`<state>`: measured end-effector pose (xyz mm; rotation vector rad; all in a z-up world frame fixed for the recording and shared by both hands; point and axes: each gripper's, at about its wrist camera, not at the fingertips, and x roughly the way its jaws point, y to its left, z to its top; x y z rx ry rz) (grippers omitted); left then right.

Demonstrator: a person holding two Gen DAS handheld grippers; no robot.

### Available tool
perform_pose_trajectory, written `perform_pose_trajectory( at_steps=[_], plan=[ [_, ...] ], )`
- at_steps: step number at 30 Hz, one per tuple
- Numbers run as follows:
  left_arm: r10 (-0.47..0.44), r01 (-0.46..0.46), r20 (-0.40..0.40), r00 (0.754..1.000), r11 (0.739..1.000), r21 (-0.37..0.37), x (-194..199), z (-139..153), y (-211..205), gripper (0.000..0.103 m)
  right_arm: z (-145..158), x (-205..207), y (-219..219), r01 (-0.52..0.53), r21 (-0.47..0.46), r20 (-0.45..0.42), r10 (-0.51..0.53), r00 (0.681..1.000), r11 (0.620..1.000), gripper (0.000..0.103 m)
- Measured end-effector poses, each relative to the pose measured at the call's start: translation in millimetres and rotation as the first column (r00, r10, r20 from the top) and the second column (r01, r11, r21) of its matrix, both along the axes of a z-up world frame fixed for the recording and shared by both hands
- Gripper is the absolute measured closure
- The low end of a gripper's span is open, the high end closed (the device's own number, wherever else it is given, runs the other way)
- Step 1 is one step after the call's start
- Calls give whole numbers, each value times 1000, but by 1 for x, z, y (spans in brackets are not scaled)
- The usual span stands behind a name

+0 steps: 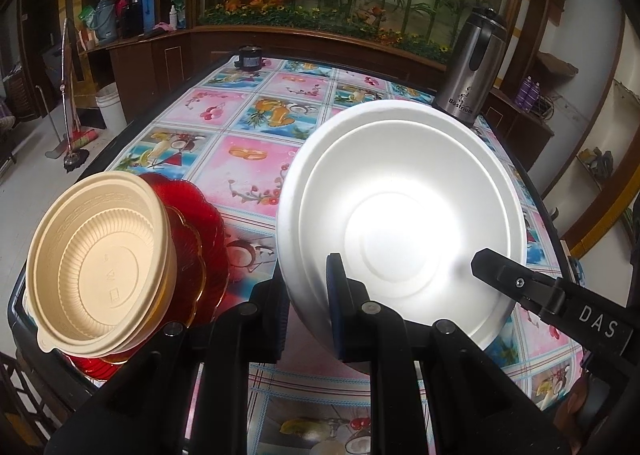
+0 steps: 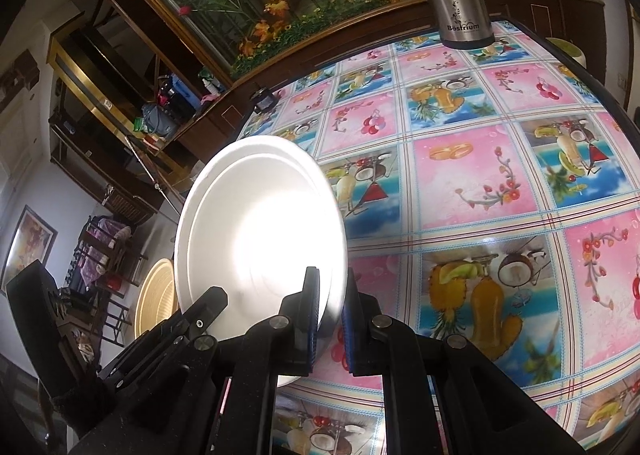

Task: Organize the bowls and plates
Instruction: 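Lift and carry the white foam bowl with both grippers to the stack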

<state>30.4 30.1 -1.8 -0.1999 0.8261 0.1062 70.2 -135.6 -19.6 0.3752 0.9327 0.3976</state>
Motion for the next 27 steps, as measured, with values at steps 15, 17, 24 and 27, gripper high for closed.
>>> perform_pose_trajectory(
  at_steps=[15, 17, 24, 27],
  plan=[
    [32, -32, 9, 999, 999, -7, -14, 5, 15, 88, 6, -6, 13, -37, 0, 17, 37, 999, 999, 93],
    [38, -38, 10, 999, 999, -9, -16, 5, 18, 88, 6, -6, 17, -44, -2, 18, 44, 999, 999, 93],
    [53, -53, 13, 999, 998, -17, -20, 7, 29, 88, 9, -11, 29, -66, -7, 27, 66, 997, 998, 93],
    [61, -61, 19, 998, 998, -19, -24, 9, 34, 88, 11, -12, 33, -77, -8, 31, 77, 997, 997, 93]
  ],
)
